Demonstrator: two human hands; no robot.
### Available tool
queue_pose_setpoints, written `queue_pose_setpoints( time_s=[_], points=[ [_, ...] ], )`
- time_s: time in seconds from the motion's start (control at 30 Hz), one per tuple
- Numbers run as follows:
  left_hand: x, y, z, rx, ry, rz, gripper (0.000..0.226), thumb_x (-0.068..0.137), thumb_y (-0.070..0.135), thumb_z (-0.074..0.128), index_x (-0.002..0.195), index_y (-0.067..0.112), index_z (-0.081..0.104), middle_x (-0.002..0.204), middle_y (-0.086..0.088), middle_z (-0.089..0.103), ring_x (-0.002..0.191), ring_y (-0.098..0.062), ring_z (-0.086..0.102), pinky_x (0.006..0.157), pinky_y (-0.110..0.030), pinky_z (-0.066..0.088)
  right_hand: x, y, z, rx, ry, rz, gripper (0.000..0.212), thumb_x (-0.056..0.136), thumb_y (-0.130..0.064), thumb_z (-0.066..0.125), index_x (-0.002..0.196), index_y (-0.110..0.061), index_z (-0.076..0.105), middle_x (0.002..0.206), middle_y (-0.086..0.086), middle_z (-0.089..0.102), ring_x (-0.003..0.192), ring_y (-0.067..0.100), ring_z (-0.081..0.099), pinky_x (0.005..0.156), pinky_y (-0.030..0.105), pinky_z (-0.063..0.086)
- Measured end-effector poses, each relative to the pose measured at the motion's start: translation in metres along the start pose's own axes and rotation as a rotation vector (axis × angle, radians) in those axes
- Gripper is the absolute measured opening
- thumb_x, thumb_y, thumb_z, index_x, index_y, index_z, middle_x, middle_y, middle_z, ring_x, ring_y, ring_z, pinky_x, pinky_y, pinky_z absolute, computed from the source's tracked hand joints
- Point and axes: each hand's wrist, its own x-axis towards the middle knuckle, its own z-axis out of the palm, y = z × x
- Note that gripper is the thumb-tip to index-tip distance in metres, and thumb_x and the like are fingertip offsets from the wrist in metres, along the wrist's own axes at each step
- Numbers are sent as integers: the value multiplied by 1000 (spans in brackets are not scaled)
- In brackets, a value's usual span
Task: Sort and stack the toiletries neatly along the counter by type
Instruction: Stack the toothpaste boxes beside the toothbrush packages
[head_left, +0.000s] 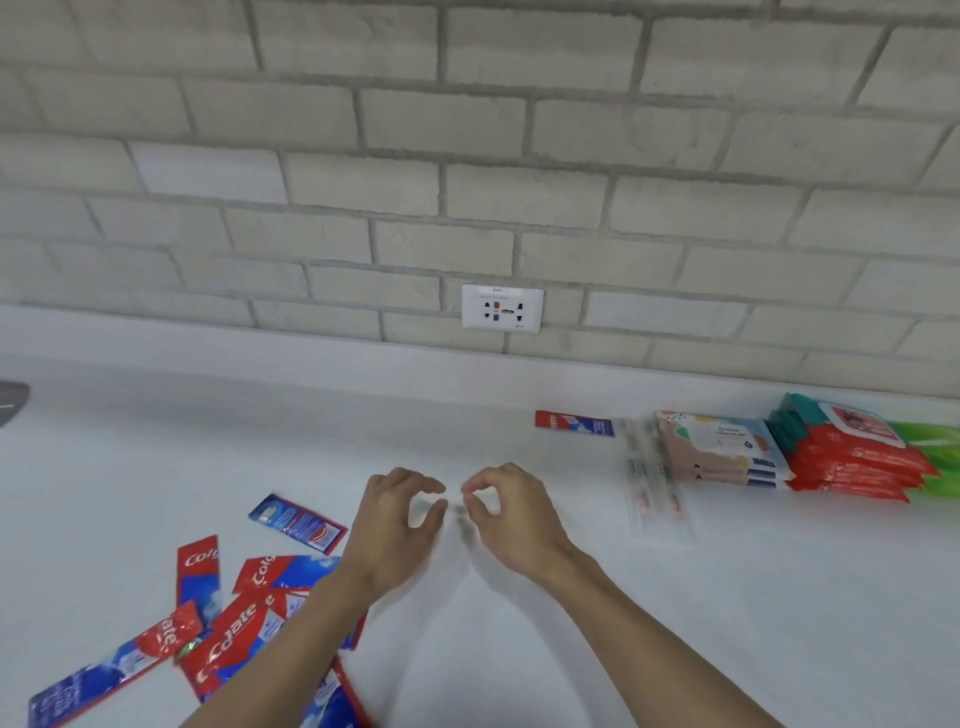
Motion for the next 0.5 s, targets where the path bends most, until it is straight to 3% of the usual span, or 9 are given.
queue_pose_setpoints(
  time_s=[0.23, 0.5],
  points=[
    [-51, -34, -37, 50, 44, -131, 20, 88, 26, 66, 108, 28, 68, 114, 9, 63, 110, -11, 52, 93, -20, 30, -24, -42, 51, 44, -134, -50, 19, 95, -30, 56, 110, -29, 67, 116, -10, 61, 111, 7, 53, 94, 17, 42],
    [-66, -86, -82, 197, -38, -318, 30, 88, 36, 62, 117, 31, 61, 128, 5, 60, 119, -17, 48, 98, -29, 36, -18, -71, 101, -9, -285, -41, 32, 93, -35, 60, 123, -24, 60, 128, -2, 54, 118, 12, 47, 93, 25, 45]
  ],
)
